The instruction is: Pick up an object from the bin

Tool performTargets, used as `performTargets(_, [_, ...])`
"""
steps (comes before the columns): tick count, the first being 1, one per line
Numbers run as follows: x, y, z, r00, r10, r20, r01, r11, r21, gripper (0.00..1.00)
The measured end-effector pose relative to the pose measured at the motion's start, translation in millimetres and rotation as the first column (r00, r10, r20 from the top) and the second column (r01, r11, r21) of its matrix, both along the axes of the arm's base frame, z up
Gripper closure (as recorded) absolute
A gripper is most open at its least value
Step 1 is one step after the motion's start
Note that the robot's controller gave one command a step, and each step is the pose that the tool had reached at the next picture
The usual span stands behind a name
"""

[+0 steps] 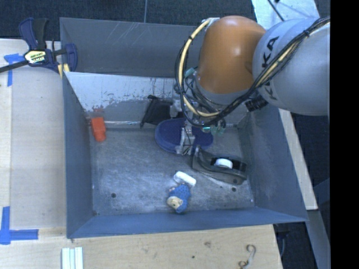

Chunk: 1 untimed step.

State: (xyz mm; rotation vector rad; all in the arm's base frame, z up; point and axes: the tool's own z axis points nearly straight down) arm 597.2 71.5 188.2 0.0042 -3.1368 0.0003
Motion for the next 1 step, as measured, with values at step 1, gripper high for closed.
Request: performTargets(1, [15.5, -16.0, -116.4, 0.951, -0.310, 0.016, 0.310, 0.951, 0.006, 0.00])
